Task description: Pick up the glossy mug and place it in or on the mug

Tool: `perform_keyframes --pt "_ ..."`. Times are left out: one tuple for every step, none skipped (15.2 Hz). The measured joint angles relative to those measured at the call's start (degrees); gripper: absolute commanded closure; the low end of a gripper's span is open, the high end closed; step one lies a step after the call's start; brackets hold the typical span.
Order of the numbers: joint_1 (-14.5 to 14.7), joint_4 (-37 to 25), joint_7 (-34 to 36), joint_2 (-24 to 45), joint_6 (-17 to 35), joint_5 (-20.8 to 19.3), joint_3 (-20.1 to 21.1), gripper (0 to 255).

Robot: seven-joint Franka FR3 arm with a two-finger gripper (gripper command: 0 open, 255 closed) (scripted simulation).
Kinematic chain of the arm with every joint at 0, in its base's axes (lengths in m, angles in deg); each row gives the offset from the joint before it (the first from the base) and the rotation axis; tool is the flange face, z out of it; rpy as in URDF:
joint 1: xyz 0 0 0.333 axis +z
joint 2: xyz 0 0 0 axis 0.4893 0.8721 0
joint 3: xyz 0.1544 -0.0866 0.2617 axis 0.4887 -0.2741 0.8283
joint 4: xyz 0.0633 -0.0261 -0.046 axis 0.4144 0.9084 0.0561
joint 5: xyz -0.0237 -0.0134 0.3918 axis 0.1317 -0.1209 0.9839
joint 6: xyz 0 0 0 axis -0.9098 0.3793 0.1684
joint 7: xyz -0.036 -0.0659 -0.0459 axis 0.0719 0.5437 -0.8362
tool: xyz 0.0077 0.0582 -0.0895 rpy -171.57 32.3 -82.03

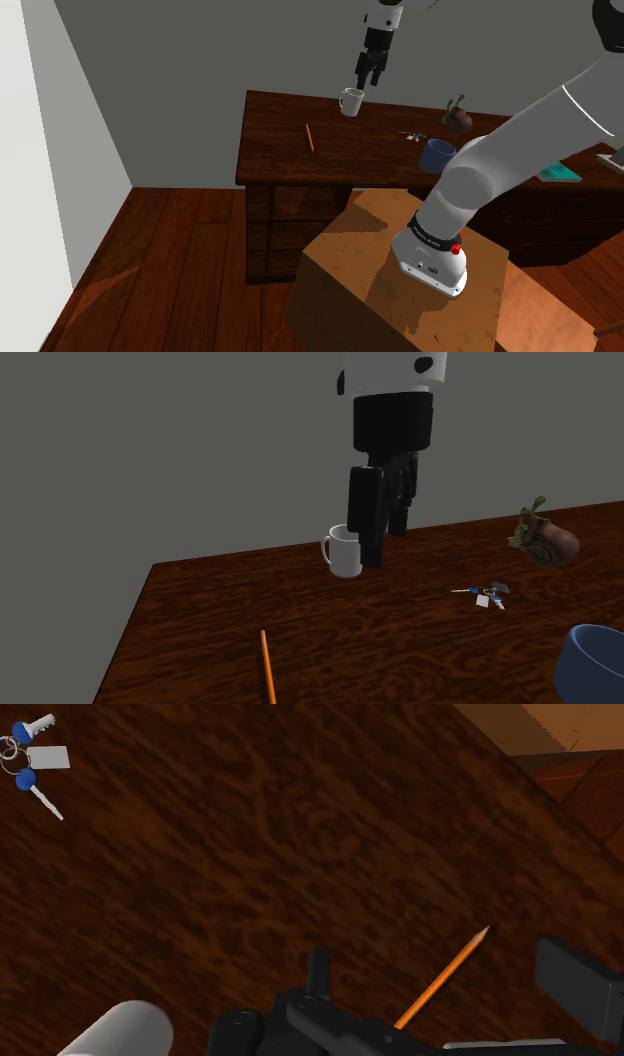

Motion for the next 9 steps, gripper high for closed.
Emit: perform_keyframes --pt "-0.20 -1.24 -0.86 2.13 1.01 0.15 -0.89 0" --pt "-0.52 -2.18 -1.82 3.76 1.79 0.20 -1.79 0" --pt "-0.70 -2.95 -2.40 5.23 2.59 0.40 -2.41 0" --pt "-0.89 -3.72 -3.09 6.98 3.63 0.70 -3.11 0" --pt "-1.18 -5.29 -4.14 9.03 4.14 1.07 -3.99 0" --pt "-1.41 -6.73 -5.01 11.03 4.75 1.54 -4.72 0" --pt "-1.61 -8.07 -5.89 13.25 5.66 2.17 -5.41 0" --pt "-1.81 -9.45 -6.57 15.08 6.06 2.76 -5.94 0" --pt "-2.14 -11.22 -7.56 17.25 6.46 3.48 -6.61 0"
